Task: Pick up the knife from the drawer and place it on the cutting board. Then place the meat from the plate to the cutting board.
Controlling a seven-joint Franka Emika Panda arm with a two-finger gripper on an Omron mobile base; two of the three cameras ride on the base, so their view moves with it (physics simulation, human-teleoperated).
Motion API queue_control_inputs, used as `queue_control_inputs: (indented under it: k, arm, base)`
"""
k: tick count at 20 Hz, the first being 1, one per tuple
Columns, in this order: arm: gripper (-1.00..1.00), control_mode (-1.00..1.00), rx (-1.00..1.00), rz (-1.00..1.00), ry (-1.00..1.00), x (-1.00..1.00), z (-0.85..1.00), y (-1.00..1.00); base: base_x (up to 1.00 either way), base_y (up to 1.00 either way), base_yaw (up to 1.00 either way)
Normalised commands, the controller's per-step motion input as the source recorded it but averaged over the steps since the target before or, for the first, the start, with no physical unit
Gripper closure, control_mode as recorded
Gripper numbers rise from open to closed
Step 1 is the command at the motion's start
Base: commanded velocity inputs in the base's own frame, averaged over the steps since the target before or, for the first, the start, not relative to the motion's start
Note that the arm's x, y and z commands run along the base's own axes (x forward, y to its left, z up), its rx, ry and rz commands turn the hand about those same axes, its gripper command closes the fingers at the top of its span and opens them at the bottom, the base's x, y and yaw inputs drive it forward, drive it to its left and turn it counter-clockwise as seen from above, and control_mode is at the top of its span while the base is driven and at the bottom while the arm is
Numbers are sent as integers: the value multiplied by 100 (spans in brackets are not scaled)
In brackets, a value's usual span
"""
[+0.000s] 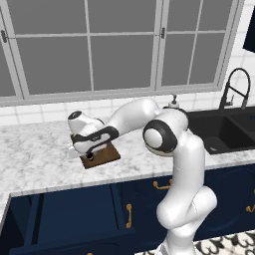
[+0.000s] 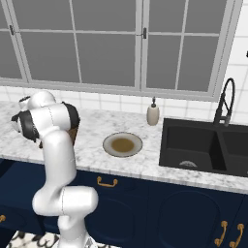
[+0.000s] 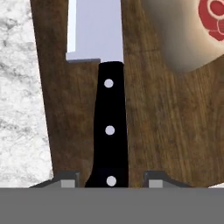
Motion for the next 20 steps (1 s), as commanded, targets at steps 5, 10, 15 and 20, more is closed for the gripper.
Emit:
queue_control_inputs:
  k: [5, 10, 15, 20]
  arm:
    - [-100, -100, 0, -2, -4, -13, 19, -6]
    - [-100, -100, 0, -1, -14, -49, 69, 0]
    - [-100, -100, 9, -3, -5, -66, 75, -29]
    - [-100, -100, 17, 0, -3, -71, 78, -59]
  base:
    - [0, 0, 0]
    - [0, 0, 0]
    - [0, 0, 0]
    - [0, 0, 0]
